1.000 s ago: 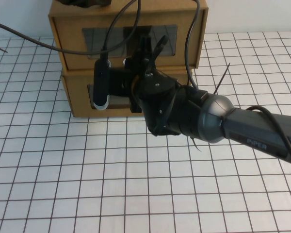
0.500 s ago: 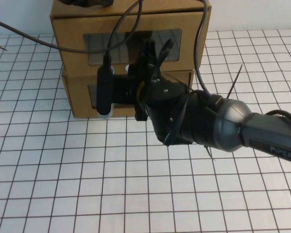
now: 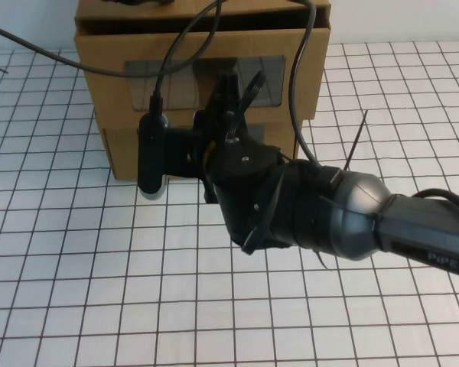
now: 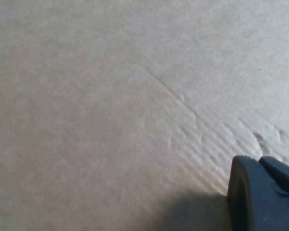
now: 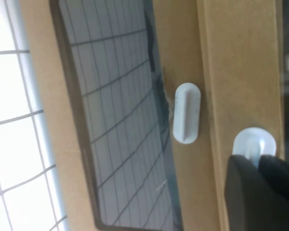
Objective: Open the shoe box
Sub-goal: 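Pull the top drawer of the cardboard box fully open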
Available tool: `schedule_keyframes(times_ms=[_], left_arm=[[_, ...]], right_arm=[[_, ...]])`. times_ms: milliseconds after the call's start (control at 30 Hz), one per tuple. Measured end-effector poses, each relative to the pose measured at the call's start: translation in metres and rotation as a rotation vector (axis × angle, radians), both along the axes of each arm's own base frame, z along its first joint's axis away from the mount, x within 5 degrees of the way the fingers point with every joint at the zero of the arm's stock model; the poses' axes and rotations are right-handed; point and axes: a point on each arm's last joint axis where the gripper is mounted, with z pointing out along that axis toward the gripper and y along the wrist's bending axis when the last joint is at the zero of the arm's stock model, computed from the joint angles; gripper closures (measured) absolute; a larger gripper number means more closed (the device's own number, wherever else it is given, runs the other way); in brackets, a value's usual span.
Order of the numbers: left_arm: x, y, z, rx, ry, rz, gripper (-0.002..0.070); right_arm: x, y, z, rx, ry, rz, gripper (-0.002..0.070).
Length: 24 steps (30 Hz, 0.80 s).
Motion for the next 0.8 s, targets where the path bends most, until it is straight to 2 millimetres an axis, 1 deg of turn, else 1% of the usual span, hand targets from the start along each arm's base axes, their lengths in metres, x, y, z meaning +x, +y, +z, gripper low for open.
schedule_keyframes(times_ms=[200,300,567,700,800], left_arm=[[0.000,0.000,0.001,-0.003,0.003,0.005,0.0677],[0.000,0.000,0.001,-0.006,0.005,0.006,0.0677],[0.000,0.000,0.001,-0.010,0.007,0.007,0.0677],[0.000,0.000,0.001,-0.010,0.007,0.007,0.0677],[0.000,0.000,0.001,-0.012,0.008,0.007,0.0677]], right_arm=[[-0.013,-0.006,0.002,-0.019,0.014,0.018,0.0669],[-0.024,-0.012,0.001,-0.035,0.024,0.035,0.0669],[-0.071,-0.024,0.007,0.002,0.078,0.085,0.0669],[-0.089,-0.027,0.012,0.035,0.114,0.081,0.0669],[-0.101,-0.028,0.010,0.042,0.142,0.083,0.0668]])
